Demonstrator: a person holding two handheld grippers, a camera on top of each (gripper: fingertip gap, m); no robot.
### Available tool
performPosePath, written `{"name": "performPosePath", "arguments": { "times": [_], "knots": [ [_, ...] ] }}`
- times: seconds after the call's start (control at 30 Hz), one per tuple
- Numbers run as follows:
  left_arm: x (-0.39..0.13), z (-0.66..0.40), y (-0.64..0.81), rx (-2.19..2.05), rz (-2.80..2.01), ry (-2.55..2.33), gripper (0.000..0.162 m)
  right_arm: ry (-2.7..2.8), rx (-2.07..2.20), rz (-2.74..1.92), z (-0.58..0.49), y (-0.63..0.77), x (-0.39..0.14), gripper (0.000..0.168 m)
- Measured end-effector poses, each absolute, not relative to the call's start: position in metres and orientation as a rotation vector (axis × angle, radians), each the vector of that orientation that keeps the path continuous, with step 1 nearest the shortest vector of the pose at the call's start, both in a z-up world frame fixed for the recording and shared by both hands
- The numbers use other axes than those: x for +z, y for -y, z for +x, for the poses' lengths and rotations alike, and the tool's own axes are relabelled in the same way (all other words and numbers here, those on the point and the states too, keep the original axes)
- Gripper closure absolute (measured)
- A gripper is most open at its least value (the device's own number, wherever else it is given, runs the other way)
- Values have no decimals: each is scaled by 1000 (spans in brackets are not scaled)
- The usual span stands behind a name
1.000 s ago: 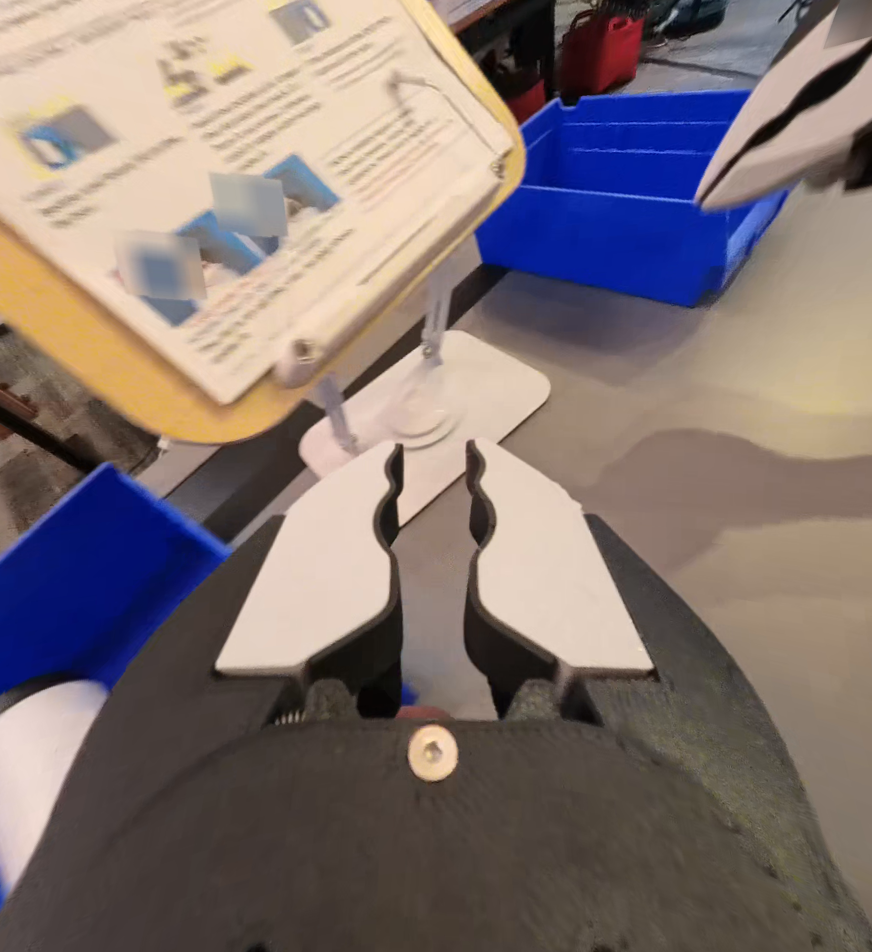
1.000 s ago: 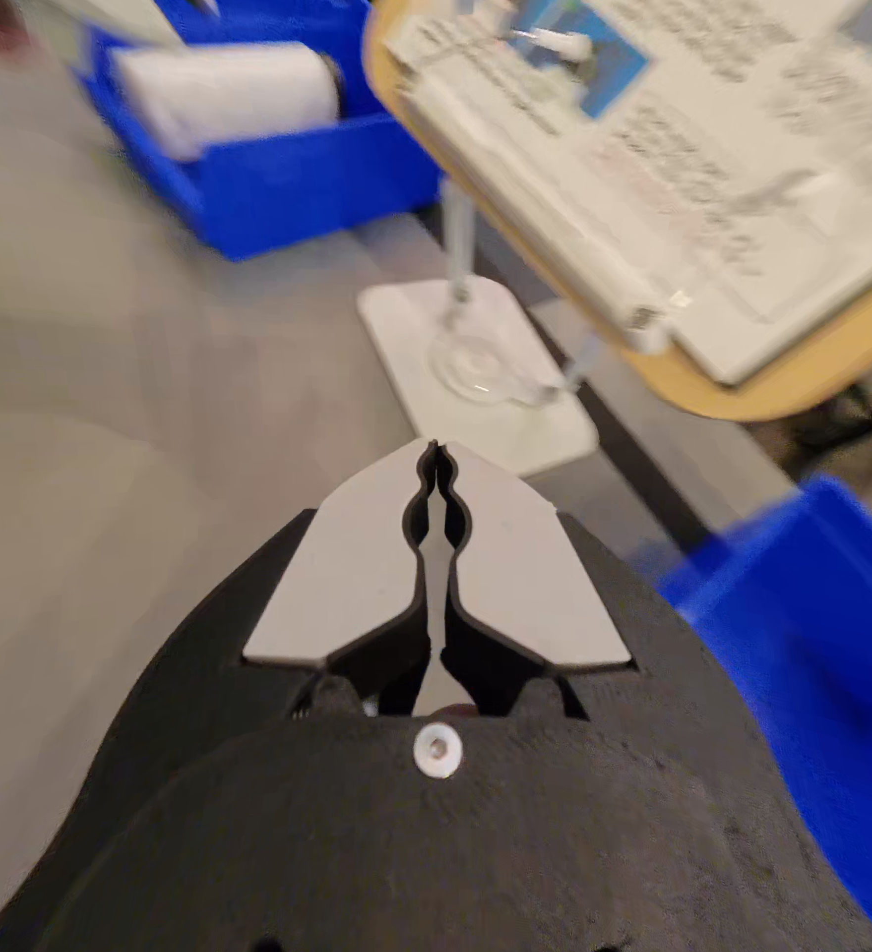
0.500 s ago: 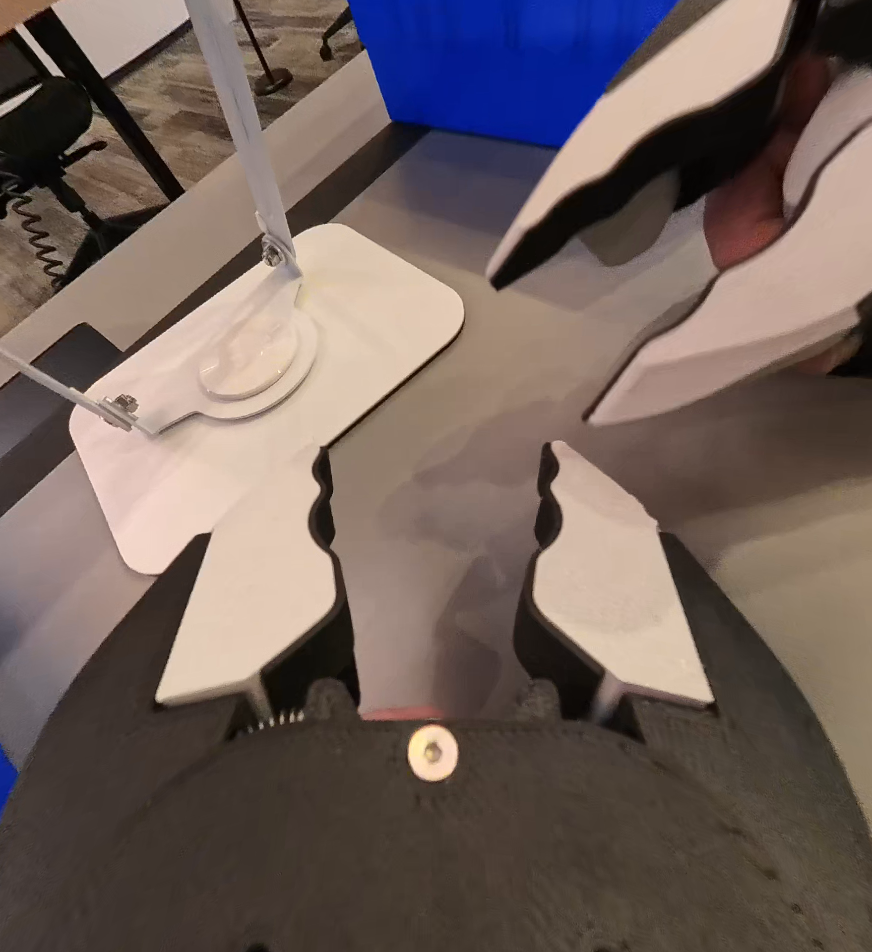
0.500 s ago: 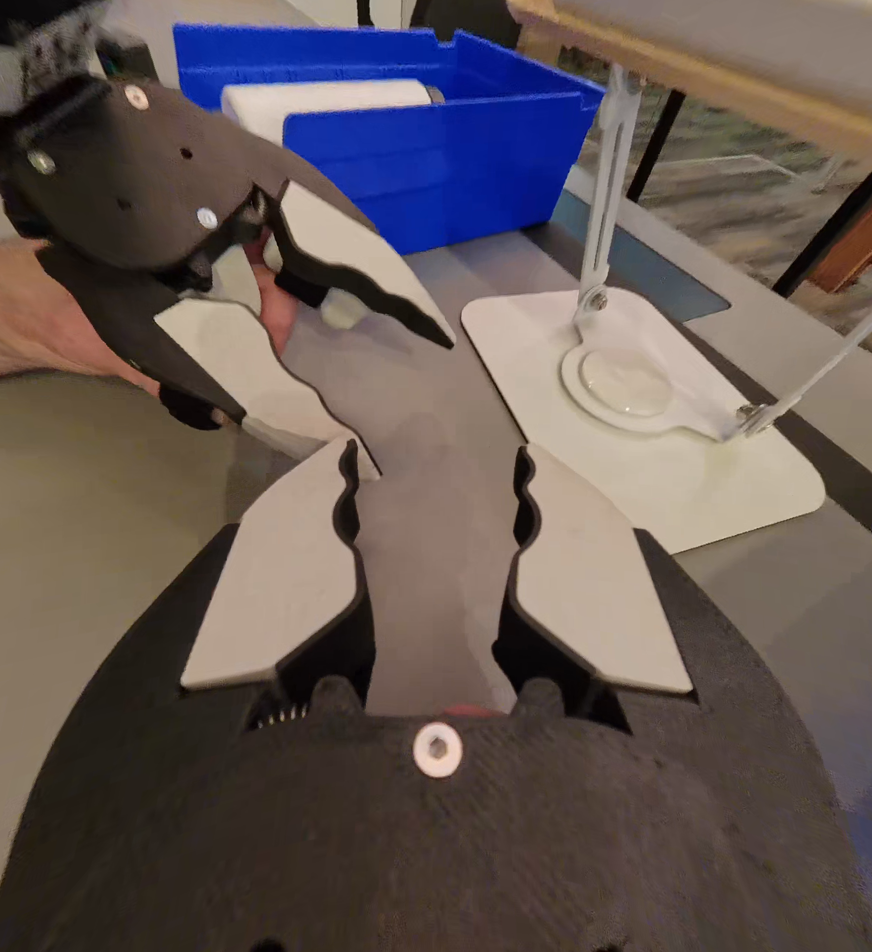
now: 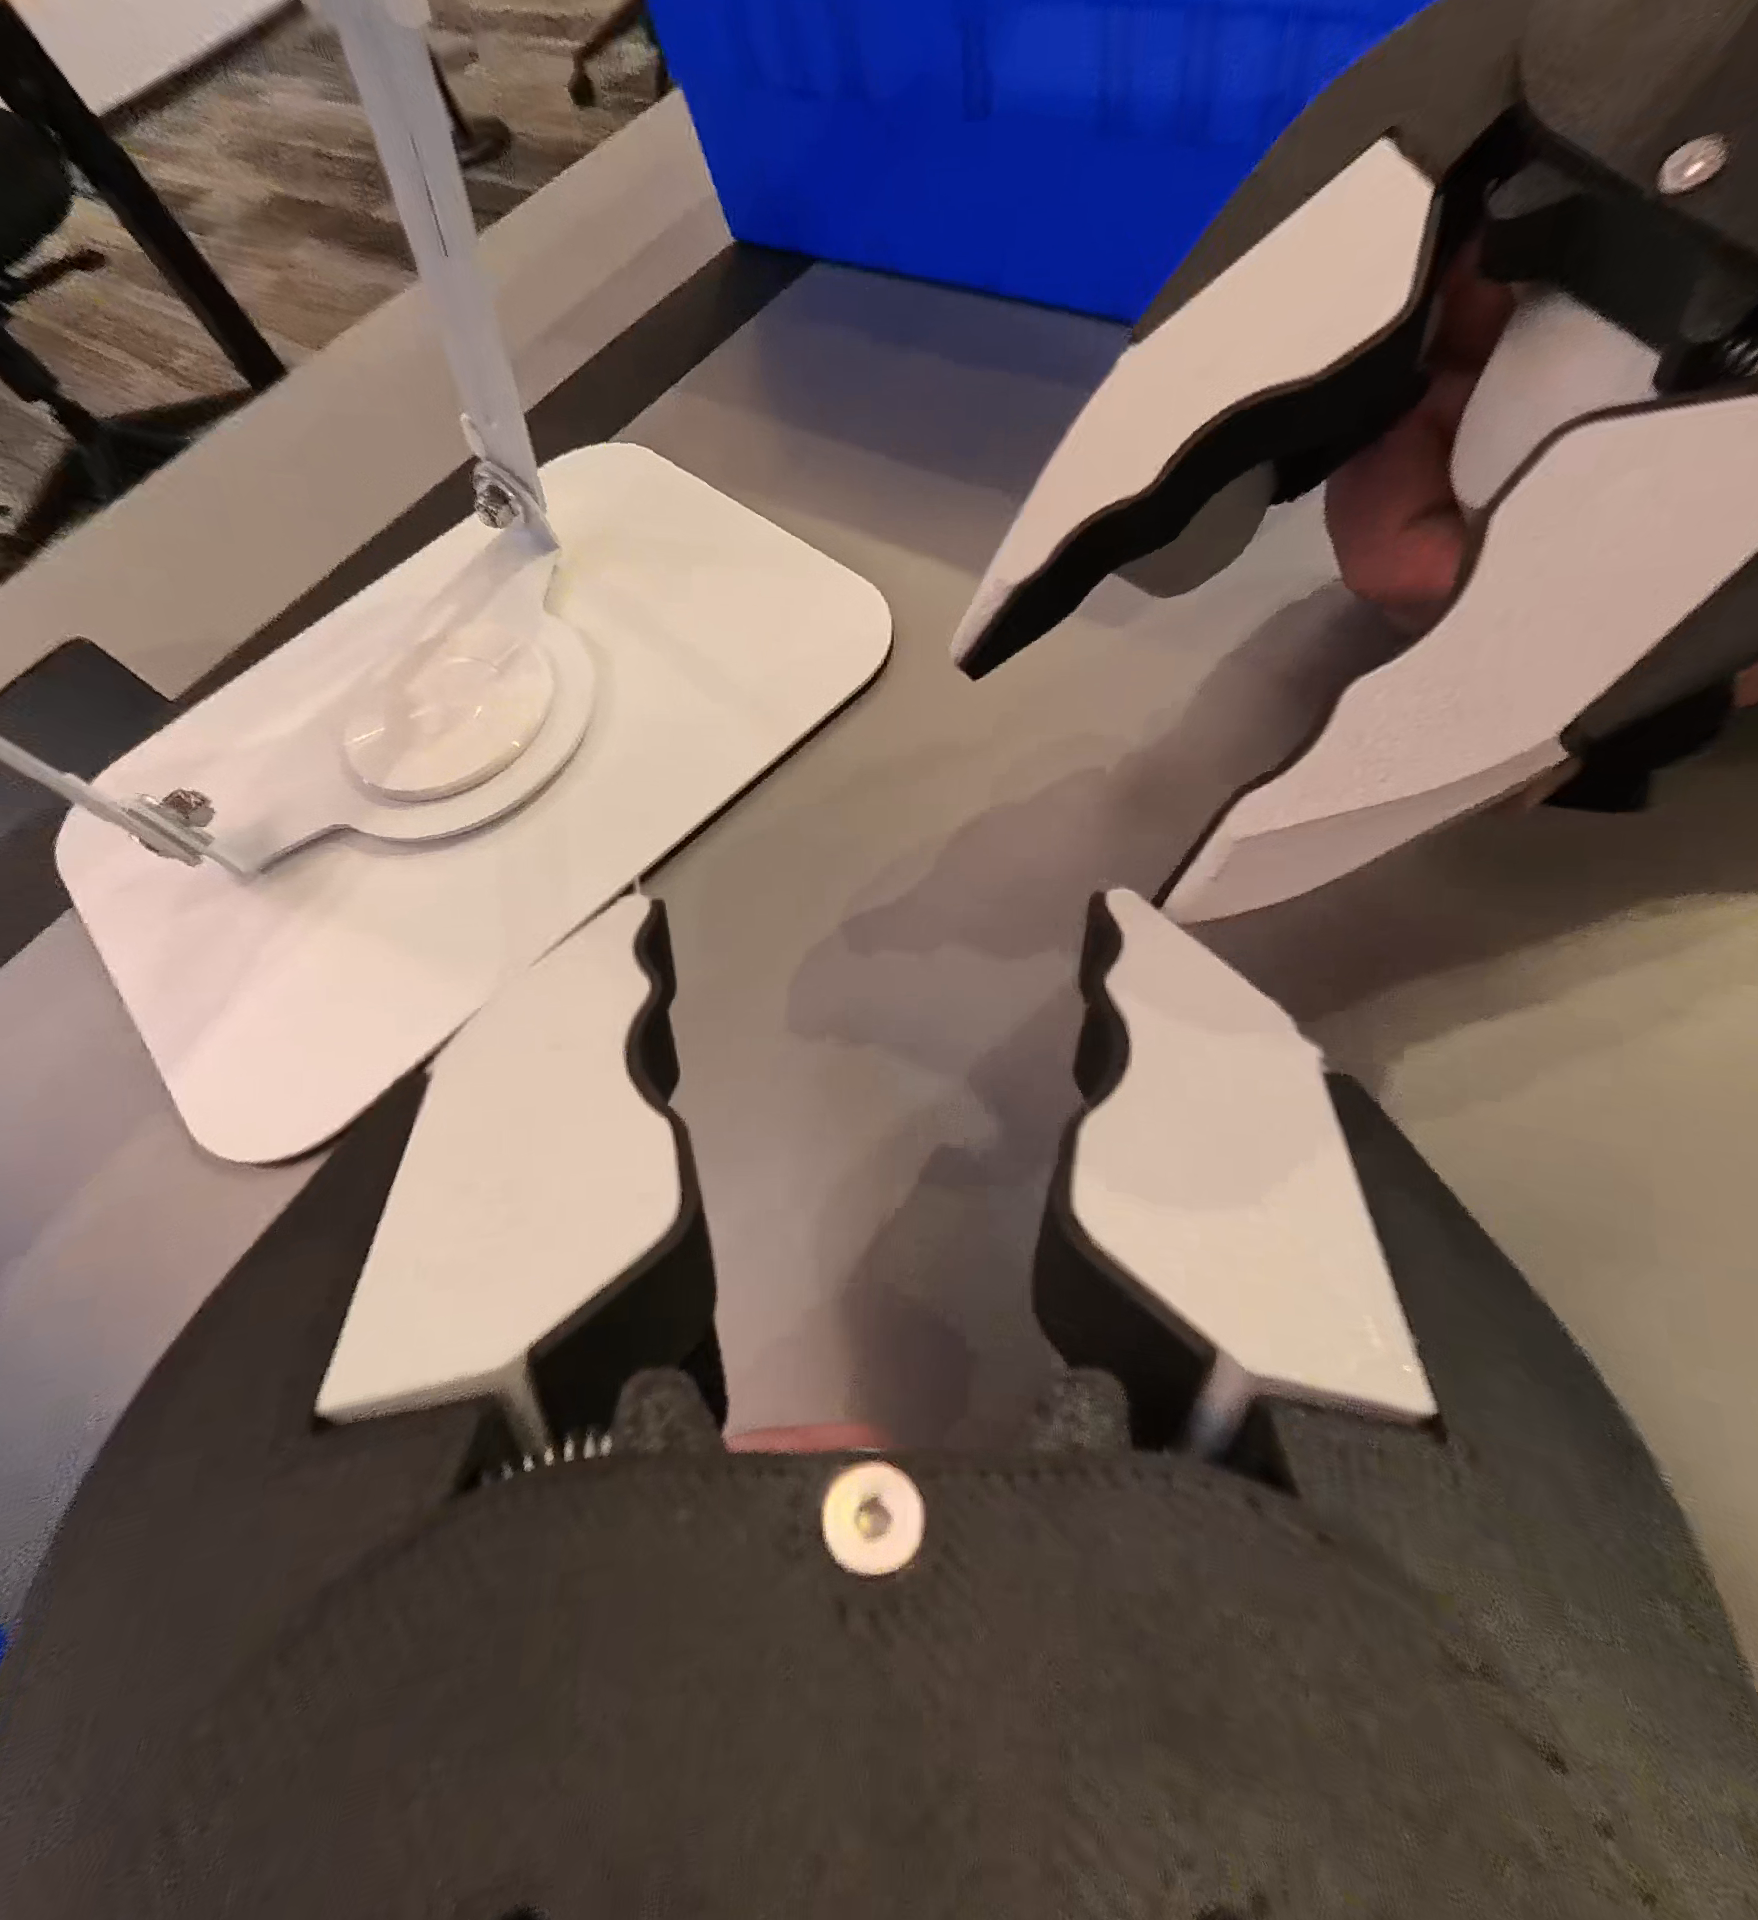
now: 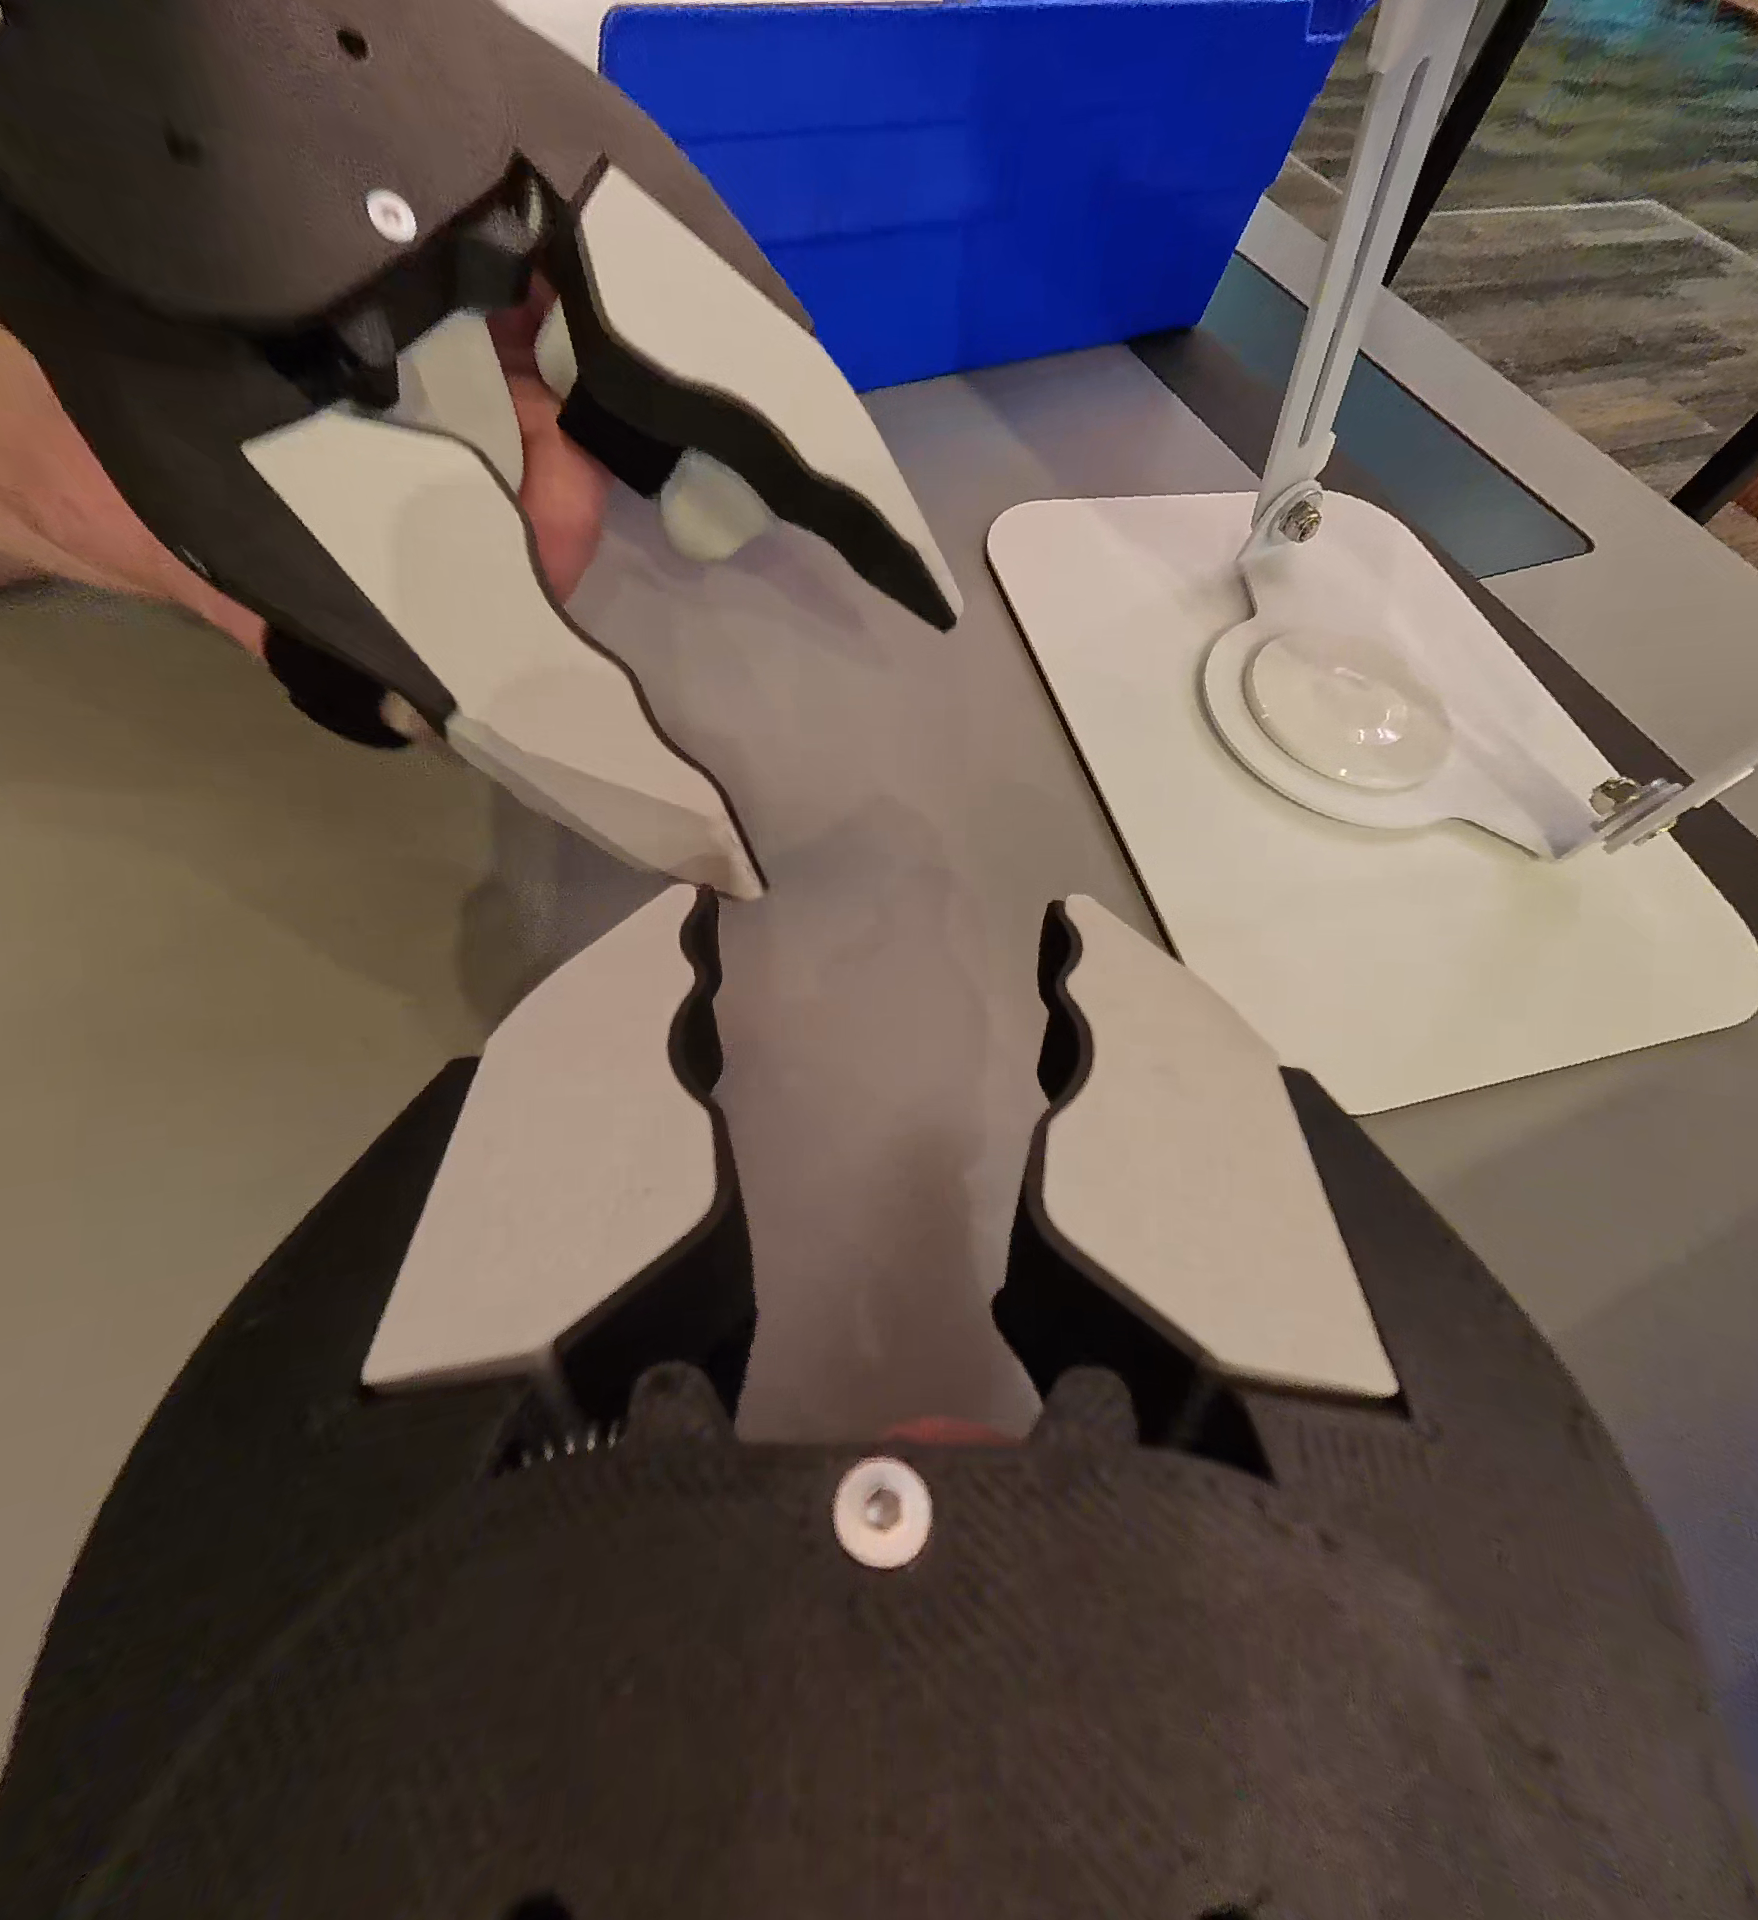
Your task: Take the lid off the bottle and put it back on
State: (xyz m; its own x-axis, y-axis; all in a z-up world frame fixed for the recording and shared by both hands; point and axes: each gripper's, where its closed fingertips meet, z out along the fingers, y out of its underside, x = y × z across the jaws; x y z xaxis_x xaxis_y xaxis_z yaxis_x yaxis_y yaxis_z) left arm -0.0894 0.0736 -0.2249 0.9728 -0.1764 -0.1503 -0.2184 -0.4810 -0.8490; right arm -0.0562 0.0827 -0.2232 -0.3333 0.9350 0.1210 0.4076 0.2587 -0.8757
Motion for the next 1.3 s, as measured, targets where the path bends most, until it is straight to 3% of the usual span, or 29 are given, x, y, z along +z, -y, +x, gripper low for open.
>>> {"name": "performPosePath", "arguments": {
  "times": [0.17,0.43,0.57,0.83,1.07,1.3],
  "knots": [
    [-175,-97,-52,11,-2010,-268,89,1928,941,-1202,-56,-81,-232,112],
    [-102,-211,39,438,-2064,69,87,1944,936,-1202,-56,-80,-234,115],
    [-121,-285,73,470,-2290,305,81,1988,898,-1191,-56,-77,-240,117],
    [-207,-379,103,417,-2738,656,58,2032,843,-1169,-56,-73,-247,119],
    [-240,-400,105,406,-2908,721,71,2044,831,-1173,-56,-73,-249,119],
    [-268,-402,96,272,-3128,647,57,2063,816,-1171,-56,-72,-252,119]
  ]
}}
